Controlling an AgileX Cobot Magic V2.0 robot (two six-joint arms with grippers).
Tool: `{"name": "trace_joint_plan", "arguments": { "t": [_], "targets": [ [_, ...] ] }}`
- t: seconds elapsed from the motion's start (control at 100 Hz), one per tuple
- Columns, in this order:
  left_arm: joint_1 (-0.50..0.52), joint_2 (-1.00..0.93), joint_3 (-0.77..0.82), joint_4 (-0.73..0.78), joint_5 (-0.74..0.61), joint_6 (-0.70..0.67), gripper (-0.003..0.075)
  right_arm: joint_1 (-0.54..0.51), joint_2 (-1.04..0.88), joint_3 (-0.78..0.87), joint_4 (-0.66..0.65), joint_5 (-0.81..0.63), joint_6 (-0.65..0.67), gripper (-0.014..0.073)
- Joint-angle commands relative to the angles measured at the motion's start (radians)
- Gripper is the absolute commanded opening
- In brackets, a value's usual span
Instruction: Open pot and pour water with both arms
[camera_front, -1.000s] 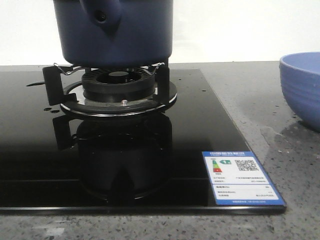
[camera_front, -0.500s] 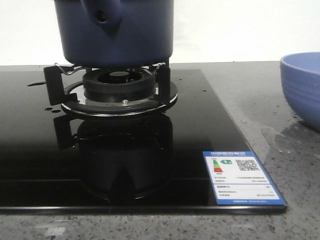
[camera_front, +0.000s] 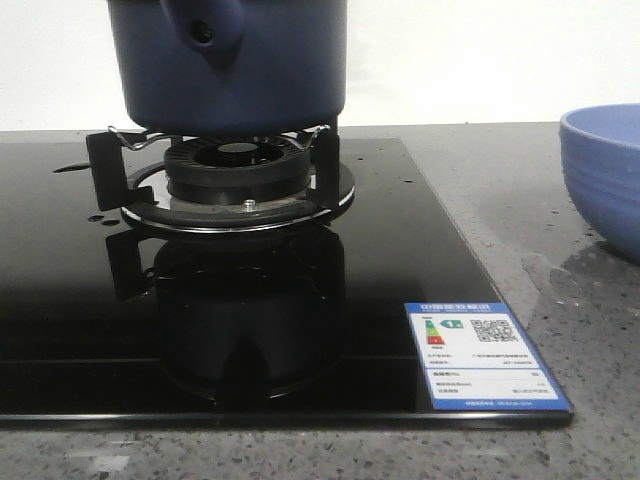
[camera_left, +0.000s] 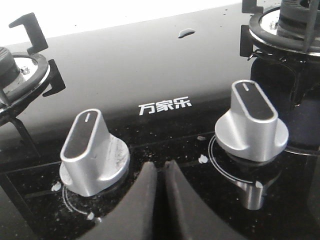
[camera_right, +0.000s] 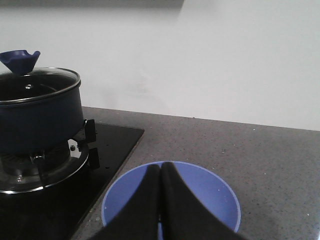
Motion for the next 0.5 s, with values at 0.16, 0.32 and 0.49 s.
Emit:
{"name": "trace_joint_plan", "arguments": {
  "t": [0.16,0.32,0.49],
  "targets": [
    [0.003,-0.028,0.027,-0.002,-0.025,-0.013,-0.0020,0.004,0.012,-0.021,0.017,-0.071,-0.012,-0.0062],
    [0.003,-0.028,0.027,-0.002,-0.025,-0.013,-0.0020,0.004,0.012,-0.021,0.017,-0.071,-0.012,-0.0062],
    [0.003,-0.028,0.027,-0.002,-0.025,-0.013,-0.0020,-0.007,0.012,0.005,-0.087,-0.089,0.012,-0.0062]
  ]
}}
